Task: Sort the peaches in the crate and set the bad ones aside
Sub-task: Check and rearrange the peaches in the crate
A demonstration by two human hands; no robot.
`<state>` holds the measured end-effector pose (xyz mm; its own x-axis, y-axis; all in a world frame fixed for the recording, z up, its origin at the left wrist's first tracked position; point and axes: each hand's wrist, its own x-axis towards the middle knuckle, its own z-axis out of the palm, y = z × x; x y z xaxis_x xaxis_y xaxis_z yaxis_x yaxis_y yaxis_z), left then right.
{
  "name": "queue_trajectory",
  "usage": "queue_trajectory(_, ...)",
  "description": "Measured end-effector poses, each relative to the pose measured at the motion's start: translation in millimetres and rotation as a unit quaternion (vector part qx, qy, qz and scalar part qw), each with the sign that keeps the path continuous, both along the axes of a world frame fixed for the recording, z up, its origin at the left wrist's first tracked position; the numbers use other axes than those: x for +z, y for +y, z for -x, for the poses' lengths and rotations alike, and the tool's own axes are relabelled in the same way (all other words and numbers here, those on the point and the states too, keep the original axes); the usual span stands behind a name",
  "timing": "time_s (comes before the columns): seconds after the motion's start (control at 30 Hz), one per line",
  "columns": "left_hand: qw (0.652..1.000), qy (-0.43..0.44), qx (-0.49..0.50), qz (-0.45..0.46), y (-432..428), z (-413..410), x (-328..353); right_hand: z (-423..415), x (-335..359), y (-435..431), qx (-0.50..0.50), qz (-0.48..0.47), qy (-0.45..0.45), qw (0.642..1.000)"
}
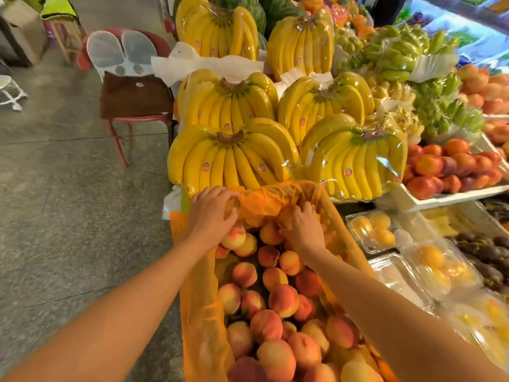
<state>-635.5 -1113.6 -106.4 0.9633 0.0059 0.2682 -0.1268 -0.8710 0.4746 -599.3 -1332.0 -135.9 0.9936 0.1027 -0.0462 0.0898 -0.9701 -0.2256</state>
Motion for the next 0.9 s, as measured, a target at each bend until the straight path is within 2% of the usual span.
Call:
queue_trajectory(0.13, 1.000, 0.000, -0.007, 0.024, 4, -3, -2, -6, -10, 5, -0.022, -0.013, -0.019, 0.999)
queue_trajectory(0.3, 0.999, 0.010, -0.016, 0.044, 6, -3, 0, -9, -14, 1, 0.000, -0.042, -0.028, 0.999)
queue_trajectory(0.43, 0.999, -0.011, -0.010, 0.031, 6, 1, 3, 0, 1, -15, 0.037, -0.219, 0.007, 0.975)
queue_trajectory(0.53, 0.998, -0.048, -0.018, 0.022, -3, 6, 9, 16, 27, -20, 0.069, -0.390, 0.064, 0.916)
queue_trajectory(0.63, 0.992, 0.008, -0.073, 0.104, -17, 11, 13, 29, 49, -20, 0.090, -0.474, 0.087, 0.872)
queue_trajectory(0.7, 0.958, 0.126, -0.093, 0.240, -29, 16, 22, 36, 60, -18, 0.103, -0.498, 0.094, 0.856)
queue_trajectory(0.8, 0.837, 0.270, -0.084, 0.468, -42, 25, 38, 44, 69, -17, 0.115, -0.508, 0.090, 0.849)
queue_trajectory(0.83, 0.802, 0.292, -0.084, 0.514, -43, 28, 42, 46, 70, -17, 0.121, -0.507, 0.085, 0.849)
queue_trajectory(0.9, 0.762, 0.312, -0.094, 0.560, -42, 33, 47, 51, 74, -17, 0.132, -0.504, 0.078, 0.850)
